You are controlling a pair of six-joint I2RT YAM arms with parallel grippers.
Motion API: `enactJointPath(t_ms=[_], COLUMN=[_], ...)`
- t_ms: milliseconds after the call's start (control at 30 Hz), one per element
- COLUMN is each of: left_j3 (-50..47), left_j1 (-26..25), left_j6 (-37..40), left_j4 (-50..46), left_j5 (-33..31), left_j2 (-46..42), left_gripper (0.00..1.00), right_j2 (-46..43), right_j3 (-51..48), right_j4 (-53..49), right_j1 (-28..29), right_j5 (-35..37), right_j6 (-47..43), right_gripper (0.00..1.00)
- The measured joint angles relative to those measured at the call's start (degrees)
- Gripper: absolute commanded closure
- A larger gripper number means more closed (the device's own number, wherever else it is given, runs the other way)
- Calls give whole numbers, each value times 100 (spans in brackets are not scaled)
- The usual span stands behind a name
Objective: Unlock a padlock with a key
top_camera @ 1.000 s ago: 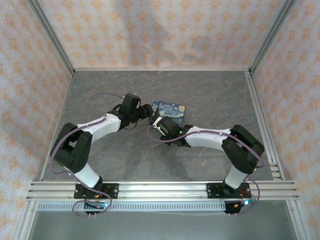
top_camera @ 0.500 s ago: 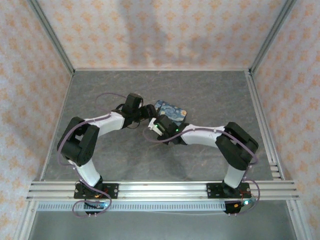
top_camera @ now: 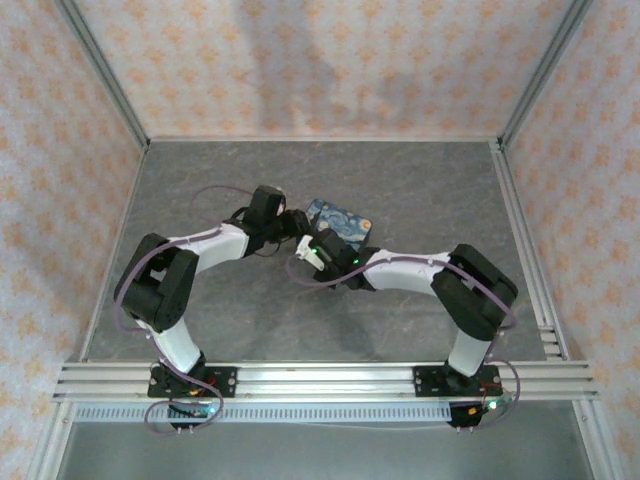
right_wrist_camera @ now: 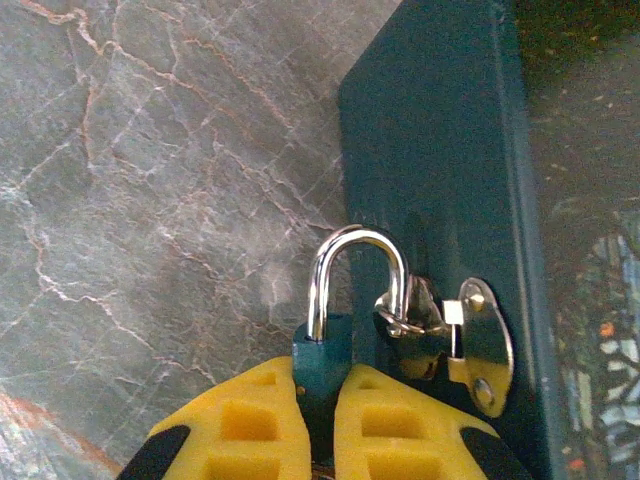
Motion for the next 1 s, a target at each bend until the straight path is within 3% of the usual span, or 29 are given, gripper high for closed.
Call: enactJointPath(t_ms=[133, 333, 633, 1000], left_j3=[-26, -109, -105, -348], left_j1=[37, 70, 70, 140], left_j6=[-20, -28, 9, 13], left_j4=[168, 295, 332, 824], left_j5=[55, 28, 22, -9], left_j2=[0, 0, 4, 87], left_gripper=[79, 73, 100, 100], right_j2=[11, 120, 125, 555], right_j3=[13, 101, 157, 752], right_j4=[131, 144, 44, -535], right_j1=[-31, -28, -28, -31], right_j5=[17, 35, 52, 37], right_j6=[2, -7, -136, 455], right_gripper=[100, 100, 100, 100])
